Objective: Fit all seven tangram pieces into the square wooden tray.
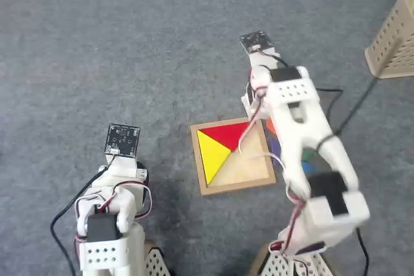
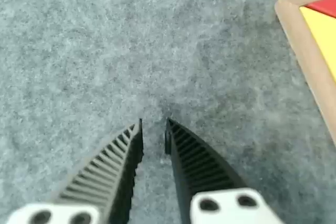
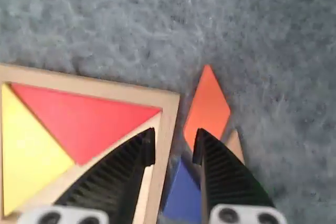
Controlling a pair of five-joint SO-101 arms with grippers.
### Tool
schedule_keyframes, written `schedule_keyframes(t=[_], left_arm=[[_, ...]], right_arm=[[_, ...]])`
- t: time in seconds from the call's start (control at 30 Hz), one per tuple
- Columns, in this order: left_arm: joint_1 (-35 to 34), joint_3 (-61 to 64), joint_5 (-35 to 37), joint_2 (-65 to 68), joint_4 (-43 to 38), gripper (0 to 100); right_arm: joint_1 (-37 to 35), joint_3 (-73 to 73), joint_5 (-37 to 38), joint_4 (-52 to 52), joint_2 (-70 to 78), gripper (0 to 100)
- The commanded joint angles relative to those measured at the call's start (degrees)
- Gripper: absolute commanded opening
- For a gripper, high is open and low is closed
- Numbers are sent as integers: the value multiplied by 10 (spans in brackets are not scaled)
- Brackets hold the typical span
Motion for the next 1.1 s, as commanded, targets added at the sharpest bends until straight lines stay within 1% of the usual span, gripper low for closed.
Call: schedule_keyframes(t=[0.0, 0.1, 0.33, 0.43, 0.5, 0.63, 0.7, 0.9, 1.07], left_arm=[[2, -6, 4, -12, 0, 71], [2, -6, 4, -12, 0, 71], [2, -6, 4, -12, 0, 71], [2, -6, 4, -12, 0, 71], [2, -6, 4, -12, 0, 71], [2, -6, 4, -12, 0, 71], [2, -6, 4, -12, 0, 71], [2, -6, 4, -12, 0, 71], [2, -6, 4, -12, 0, 71]], right_arm=[[9, -66, 7, 4, 38, 139], [11, -82, 9, 4, 75, 139], [65, -87, 10, -18, 111, 139], [77, -87, 12, -19, 114, 140], [77, -85, 12, -19, 116, 169], [79, -85, 13, -19, 135, 270], [80, -86, 13, -19, 152, 281], [82, -92, 10, -20, 175, 191], [108, -108, -4, -17, 161, 76]])
